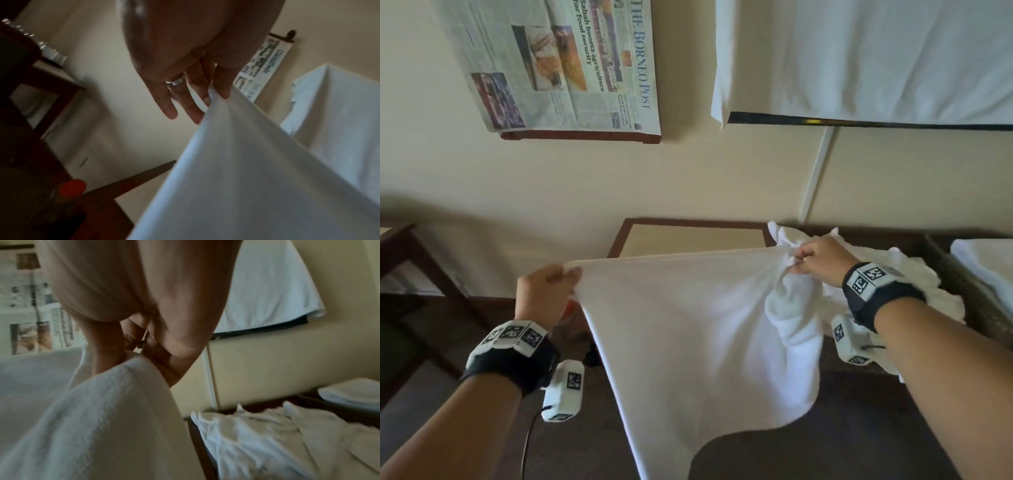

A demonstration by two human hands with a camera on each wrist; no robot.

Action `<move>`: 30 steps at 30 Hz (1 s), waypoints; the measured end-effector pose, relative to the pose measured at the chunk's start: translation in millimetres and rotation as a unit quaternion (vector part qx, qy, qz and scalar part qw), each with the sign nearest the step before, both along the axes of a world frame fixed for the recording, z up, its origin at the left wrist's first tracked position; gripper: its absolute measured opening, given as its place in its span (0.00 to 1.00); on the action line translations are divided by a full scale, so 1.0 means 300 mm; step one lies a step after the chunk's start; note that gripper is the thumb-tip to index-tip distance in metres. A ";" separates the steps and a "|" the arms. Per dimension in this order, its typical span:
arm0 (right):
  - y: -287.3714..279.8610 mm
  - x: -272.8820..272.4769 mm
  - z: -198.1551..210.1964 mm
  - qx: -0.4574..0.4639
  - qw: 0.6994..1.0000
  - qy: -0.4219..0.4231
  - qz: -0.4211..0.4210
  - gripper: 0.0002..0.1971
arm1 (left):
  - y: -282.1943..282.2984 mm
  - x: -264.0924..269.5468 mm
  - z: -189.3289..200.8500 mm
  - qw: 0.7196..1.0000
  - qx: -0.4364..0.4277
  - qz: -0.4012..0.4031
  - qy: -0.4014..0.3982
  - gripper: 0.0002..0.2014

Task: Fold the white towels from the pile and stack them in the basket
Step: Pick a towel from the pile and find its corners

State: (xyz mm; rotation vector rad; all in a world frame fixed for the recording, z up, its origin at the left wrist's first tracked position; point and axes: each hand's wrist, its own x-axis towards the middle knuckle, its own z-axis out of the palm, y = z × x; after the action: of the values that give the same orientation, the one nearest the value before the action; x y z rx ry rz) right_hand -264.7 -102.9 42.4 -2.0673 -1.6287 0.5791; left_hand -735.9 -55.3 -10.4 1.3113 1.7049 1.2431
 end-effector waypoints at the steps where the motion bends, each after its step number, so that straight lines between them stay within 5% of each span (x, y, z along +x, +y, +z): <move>1: -0.015 0.007 -0.034 -0.002 1.000 0.003 -0.014 0.10 | 0.023 -0.008 -0.025 1.000 -0.008 0.021 -0.008 0.08; 9: -0.188 0.153 -0.275 0.084 0.969 -0.036 -0.231 0.14 | 0.114 -0.204 -0.193 0.976 -0.092 0.143 0.137 0.21; 15: -0.185 0.162 -0.239 0.153 0.945 -0.002 -0.288 0.15 | 0.436 -0.542 -0.428 0.968 -0.052 0.172 0.175 0.33; 21: -0.142 0.142 -0.167 0.168 0.950 -0.037 -0.259 0.14 | 0.322 -0.342 -0.132 0.979 -0.037 0.122 0.159 0.26; 26: -0.127 0.124 -0.221 0.131 0.941 -0.065 -0.306 0.08 | 0.399 -0.391 -0.242 0.964 -0.085 0.142 0.207 0.33; 30: -0.081 0.100 -0.169 0.126 0.922 -0.074 -0.358 0.11 | 0.364 -0.239 -0.099 0.970 -0.071 0.193 0.126 0.28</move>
State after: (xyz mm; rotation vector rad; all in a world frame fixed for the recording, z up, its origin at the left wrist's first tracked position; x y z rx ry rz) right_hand -234.9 -127.4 -8.2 -2.3246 -0.8336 -0.0407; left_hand -807.6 53.9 -40.0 1.1215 2.2691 1.1704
